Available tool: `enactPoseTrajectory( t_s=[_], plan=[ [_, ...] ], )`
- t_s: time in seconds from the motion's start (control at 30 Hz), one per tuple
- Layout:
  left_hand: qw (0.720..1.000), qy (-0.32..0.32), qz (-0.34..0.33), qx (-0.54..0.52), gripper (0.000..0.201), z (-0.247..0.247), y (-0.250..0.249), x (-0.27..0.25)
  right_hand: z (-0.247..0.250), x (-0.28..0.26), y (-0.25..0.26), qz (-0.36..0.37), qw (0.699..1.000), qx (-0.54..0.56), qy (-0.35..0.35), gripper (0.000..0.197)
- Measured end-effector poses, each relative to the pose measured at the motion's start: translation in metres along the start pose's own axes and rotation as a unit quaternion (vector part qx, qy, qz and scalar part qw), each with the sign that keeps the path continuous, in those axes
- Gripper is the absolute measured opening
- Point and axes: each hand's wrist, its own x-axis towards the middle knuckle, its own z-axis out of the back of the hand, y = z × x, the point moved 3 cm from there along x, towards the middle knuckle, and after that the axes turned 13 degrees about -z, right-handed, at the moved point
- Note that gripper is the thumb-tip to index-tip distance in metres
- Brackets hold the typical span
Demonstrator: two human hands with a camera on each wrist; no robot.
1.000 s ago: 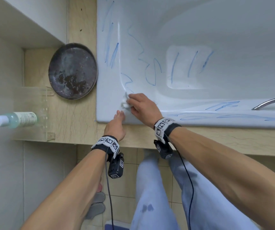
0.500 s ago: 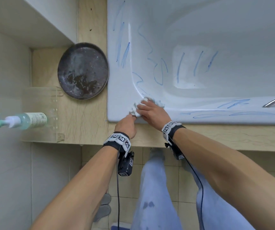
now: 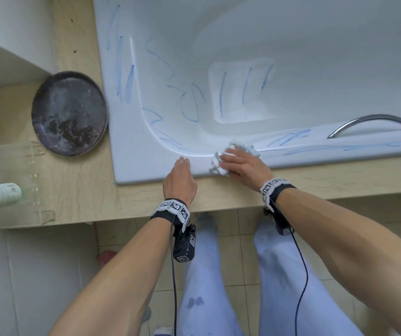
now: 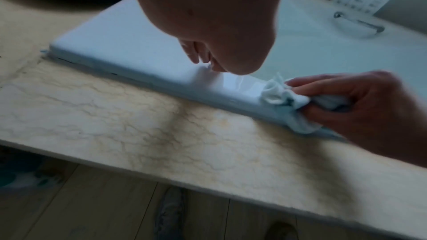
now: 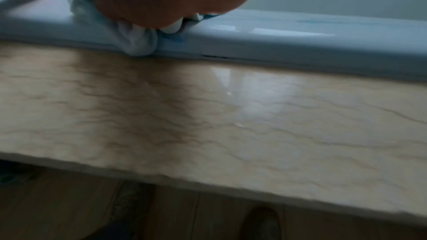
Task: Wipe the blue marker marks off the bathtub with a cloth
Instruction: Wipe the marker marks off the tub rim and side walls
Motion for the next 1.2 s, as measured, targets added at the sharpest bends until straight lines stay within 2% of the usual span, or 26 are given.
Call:
enactPoseTrajectory(
  t_s=[0.17,0.33,0.4,0.53,0.57,0.67,0.8,0.9,1.0,1.1,1.2],
  plan=[
    [0.998,0.023,-0.048,0.011,0.058,-0.019,-0.034,0.001,0.04,-0.04,-0.047,-0.011,0.999,-0.02,-0.044,0.024],
    [0.993,0.058,-0.09,0.047,0.065,-0.024,-0.057,0.007,0.055,-0.06,-0.082,-0.051,0.997,-0.025,-0.045,0.023],
    [0.99,0.079,-0.096,0.061,0.068,-0.024,-0.06,0.01,0.053,-0.059,-0.078,-0.072,0.995,-0.039,-0.054,0.021],
    [0.982,0.106,-0.126,0.096,0.071,-0.018,-0.059,0.016,0.042,-0.048,-0.044,-0.197,0.976,-0.018,-0.097,0.016],
    [0.982,0.108,-0.128,0.088,0.074,-0.018,-0.058,0.014,0.037,-0.043,-0.033,-0.205,0.974,-0.011,-0.098,0.018],
    [0.989,0.095,-0.108,0.03,0.079,-0.021,-0.055,0.006,0.011,-0.02,0.005,-0.16,0.984,0.004,-0.081,0.018],
    [0.993,0.07,-0.091,-0.001,0.069,-0.021,-0.06,0.001,-0.018,-0.008,0.026,-0.147,0.987,-0.001,-0.061,0.017],
    [0.992,0.085,-0.09,0.019,0.069,-0.018,-0.061,0.004,-0.02,-0.014,0.011,-0.096,0.992,-0.002,-0.076,0.018],
    [0.987,0.115,-0.097,0.053,0.078,-0.016,-0.063,0.009,-0.007,-0.026,-0.01,-0.038,0.996,-0.007,-0.084,0.016],
    [0.981,0.143,-0.088,0.097,0.071,-0.014,-0.07,0.015,0.017,-0.051,-0.045,-0.072,0.992,0.007,-0.101,0.022],
    [0.984,0.124,-0.062,0.107,0.063,-0.011,-0.084,0.02,0.043,-0.082,-0.08,-0.077,0.992,-0.006,-0.104,0.023]
  ],
)
